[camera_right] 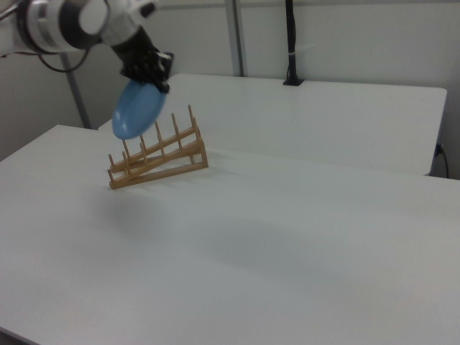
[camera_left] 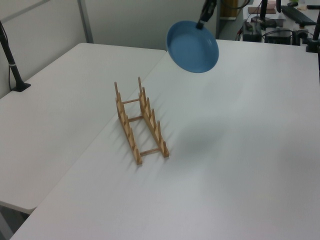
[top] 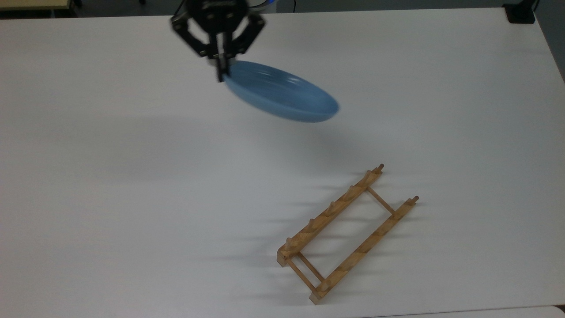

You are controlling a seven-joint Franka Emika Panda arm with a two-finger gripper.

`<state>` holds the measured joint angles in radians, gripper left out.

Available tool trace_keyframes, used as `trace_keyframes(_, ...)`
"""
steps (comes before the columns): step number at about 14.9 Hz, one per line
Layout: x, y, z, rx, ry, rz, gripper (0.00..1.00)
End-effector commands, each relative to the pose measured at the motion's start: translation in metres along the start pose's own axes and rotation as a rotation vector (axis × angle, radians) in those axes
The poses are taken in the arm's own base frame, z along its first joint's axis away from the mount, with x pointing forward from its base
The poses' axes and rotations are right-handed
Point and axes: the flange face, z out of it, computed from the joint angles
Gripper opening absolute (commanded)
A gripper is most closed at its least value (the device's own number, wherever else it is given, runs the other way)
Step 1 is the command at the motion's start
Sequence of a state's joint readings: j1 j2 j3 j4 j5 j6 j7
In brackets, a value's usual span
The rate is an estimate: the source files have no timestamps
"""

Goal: Place plate in plate rack
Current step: 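Lift the plate by its rim and carry it toward the wooden rack, then lower the upright plate into a slot between the rack pegs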

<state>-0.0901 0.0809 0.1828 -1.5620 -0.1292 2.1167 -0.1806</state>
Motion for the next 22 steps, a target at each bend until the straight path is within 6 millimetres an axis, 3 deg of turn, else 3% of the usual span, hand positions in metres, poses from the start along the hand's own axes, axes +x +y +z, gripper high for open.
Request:
trace_keyframes(1,0.029,-0.100,-0.027,-0.168,0.129,-0.002,0.00)
trace_keyframes(3,0.033,-0.158,-0.027,-0.282,0.199,-0.003,0.00)
trace_keyframes(6,0.031,-0.234,-0.008,-0.391,0.309,0.003,0.00)
trace_keyframes(9,0.024,-0.291,0.042,-0.475,0.356,-0.004,0.00)
trace_keyframes(12,0.012,-0.329,0.090,-0.561,0.410,0.006,0.00)
trace_keyframes(16,0.004,-0.347,0.123,-0.612,0.456,0.027,0.00)
trace_keyframes(22,0.002,-0.352,0.129,-0.640,0.540,0.057,0.00)
